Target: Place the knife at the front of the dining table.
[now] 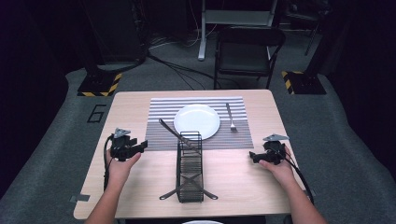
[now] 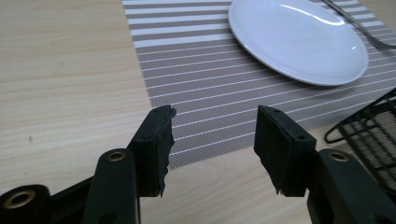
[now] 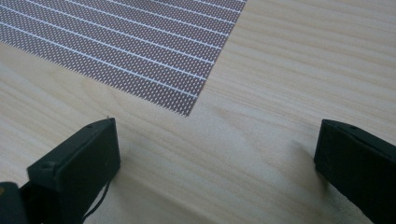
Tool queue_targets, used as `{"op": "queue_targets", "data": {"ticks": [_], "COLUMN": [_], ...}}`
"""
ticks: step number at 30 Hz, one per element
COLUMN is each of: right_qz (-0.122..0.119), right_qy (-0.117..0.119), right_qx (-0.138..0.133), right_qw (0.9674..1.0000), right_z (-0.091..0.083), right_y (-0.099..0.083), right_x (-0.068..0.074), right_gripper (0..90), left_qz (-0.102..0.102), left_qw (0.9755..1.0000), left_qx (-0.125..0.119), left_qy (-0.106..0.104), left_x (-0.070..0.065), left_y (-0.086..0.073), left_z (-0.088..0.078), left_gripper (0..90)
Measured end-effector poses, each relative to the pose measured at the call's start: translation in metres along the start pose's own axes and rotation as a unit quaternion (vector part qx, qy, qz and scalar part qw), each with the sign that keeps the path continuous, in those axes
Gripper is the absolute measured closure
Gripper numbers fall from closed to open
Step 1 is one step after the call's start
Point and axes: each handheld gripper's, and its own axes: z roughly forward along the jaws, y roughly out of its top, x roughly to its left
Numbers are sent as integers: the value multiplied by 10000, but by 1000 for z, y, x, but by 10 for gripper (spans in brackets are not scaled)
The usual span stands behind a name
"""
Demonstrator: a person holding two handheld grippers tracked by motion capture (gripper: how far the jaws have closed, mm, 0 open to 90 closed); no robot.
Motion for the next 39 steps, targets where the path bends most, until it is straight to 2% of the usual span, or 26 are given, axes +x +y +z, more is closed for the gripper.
{"op": "queue_targets", "data": {"ticks": [6,16,23,26,33,35,39], "right_qz": [3,0,-5,-8,1,-7,-5], "right_qy": [-2,-3,-2,-1,0,2,-1], "right_qx": [-1,-2,2,1,0,2,2], "right_qw": [10000,10000,10000,10000,10000,10000,10000], "right_z": [0,0,0,0,0,0,0], "right_y": [0,0,0,0,0,0,0], "right_x": [0,0,0,0,0,0,0], "right_gripper": [0,0,0,0,0,0,0], "left_qz": [59,188,292,414,391,407,461], "left_qw": [9999,9974,9961,9950,9936,9922,9909], "left_qx": [-29,-164,-257,-261,-335,-365,-383], "left_qy": [-153,-675,-795,-867,-1001,-1123,-1201], "left_x": [-14,-40,-53,-58,-67,-71,-77], "left_y": [7,16,20,24,26,28,32], "left_z": [-6,-19,-25,-29,-32,-34,-33], "left_gripper": [478,518,524,524,524,524,525]}}
